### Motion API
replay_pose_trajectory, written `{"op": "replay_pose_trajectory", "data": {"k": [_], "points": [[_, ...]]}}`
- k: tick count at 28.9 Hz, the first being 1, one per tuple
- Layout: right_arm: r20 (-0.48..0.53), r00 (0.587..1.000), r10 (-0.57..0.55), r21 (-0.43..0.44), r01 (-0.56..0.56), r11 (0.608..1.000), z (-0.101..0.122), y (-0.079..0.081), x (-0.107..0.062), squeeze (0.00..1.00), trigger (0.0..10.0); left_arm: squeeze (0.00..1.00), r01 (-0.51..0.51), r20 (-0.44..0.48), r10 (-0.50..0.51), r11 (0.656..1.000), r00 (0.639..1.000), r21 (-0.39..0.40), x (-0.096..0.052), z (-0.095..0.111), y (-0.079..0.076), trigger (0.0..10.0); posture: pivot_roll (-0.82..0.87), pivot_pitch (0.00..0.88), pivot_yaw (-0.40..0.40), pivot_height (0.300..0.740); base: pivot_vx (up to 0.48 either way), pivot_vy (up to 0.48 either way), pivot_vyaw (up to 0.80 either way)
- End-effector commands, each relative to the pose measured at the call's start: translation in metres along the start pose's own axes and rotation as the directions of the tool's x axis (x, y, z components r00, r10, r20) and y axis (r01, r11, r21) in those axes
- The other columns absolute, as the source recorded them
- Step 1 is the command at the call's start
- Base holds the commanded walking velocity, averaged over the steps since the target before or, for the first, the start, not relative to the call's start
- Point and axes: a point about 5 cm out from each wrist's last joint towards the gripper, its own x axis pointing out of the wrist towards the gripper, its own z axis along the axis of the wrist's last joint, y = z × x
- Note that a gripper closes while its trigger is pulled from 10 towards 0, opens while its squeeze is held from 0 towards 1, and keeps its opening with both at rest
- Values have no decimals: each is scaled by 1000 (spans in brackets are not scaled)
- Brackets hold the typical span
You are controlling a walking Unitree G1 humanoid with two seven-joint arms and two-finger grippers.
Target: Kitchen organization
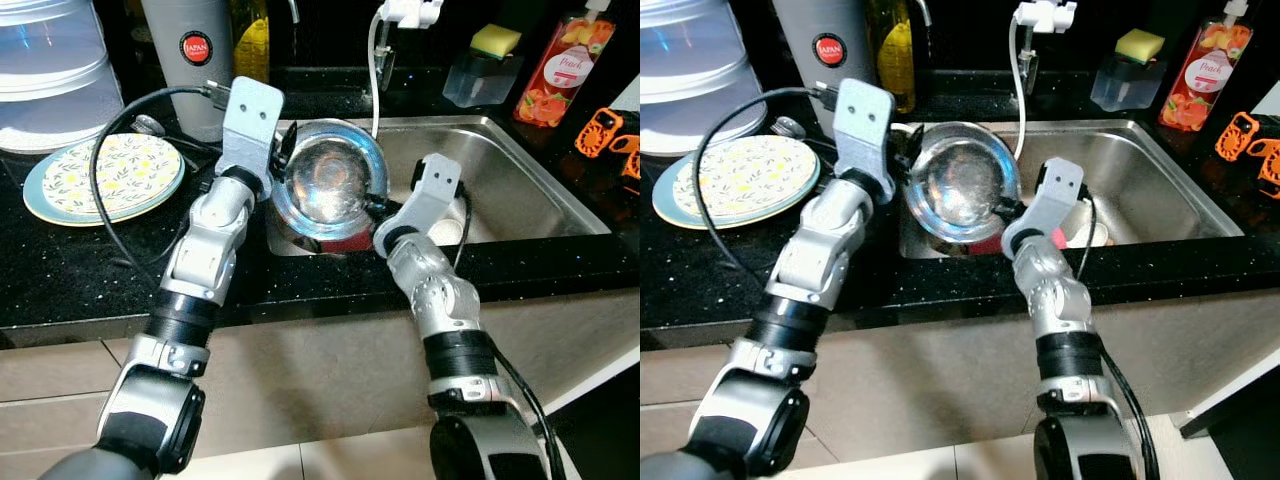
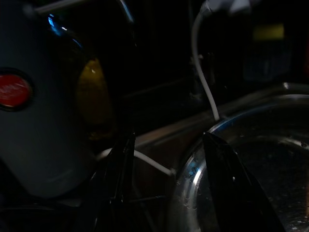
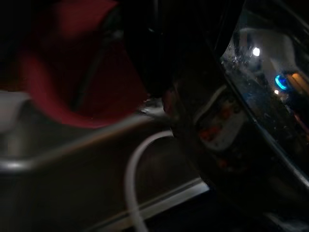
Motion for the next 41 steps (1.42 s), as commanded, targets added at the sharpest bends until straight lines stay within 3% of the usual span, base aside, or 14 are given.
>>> {"op": "replay_pose_trajectory", "data": {"k": [1, 4, 8, 9, 10, 12, 17, 21, 24, 32, 35, 41], "points": [[23, 994, -109, 10, 108, 994, 8, -19, 8, 0, 10000, 0, 1, 14, -1, 1000, 1000, -23, -5, 5, 0, 10000, 162, 0, -37, 740, 0, 0, 0], [47, 983, -176, -4, 176, 984, 23, -30, 16, 0, 10000, 0, -11, 13, 11, 1000, 1000, -24, -8, 8, 3, 10000, 177, 0, -39, 740, 0, 0, 0], [61, 968, -244, -151, 250, 956, 42, -40, 27, 0, 10000, 0, -9, -98, 6, 999, 995, -40, -11, 6, 3, 10000, 197, 16, -41, 740, 0, 0, 0], [61, 968, -244, -151, 250, 956, 42, -40, 27, 0, 10000, 0, -9, -98, 6, 999, 995, -40, -11, 6, 3, 10000, 197, 16, -41, 740, 0, 0, 0], [69, 971, -229, -230, 239, 944, 49, -39, 30, 0, 10000, 0, -2, -173, -6, 999, 985, -48, -12, 2, 3, 10000, 200, 23, -39, 740, 0, 0, 0], [74, 974, -213, -266, 226, 937, 52, -37, 31, 0, 10000, 0, -7, -198, -5, 998, 980, -60, -12, 1, 2, 10000, 201, 28, -39, 740, 0, 0, 0], [55, 992, -111, -358, 124, 925, 66, -22, 36, 0, 10000, 0, -20, -193, -5, 992, 981, -128, -16, 11, 2, 10000, 199, 43, -41, 740, 0, 0, 0], [-16, 999, -50, -289, 44, 956, 64, -8, 39, 0, 10000, 0, -70, -217, 48, 993, 975, -93, -16, 14, 3, 10000, 203, 57, -49, 740, 0, 0, 0], [-62, 996, -64, -235, 48, 971, 56, -5, 40, 0, 10000, 0, 9, -235, -33, 995, 971, -101, -23, 18, -3, 10000, 232, 85, -51, 740, 0, 0, 0], [-140, 984, -113, -106, 99, 989, 39, -10, 39, 0, 10000, 0, -8, -286, -14, 997, 958, -76, -38, 18, 3, 10000, 275, 146, -43, 740, 0, 0, 0], [-143, 983, -117, -78, 107, 991, 39, -12, 39, 0, 10000, 0, -8, -285, -13, 997, 958, -74, -41, 19, 4, 10000, 286, 166, -42, 740, 0, 0, 0], [-126, 975, -183, 56, 192, 980, 45, -18, 39, 0, 10000, 0, -6, -308, -19, 997, 951, -81, -50, 23, 0, 10000, 315, 210, -45, 740, 0, 0, 0]]}}
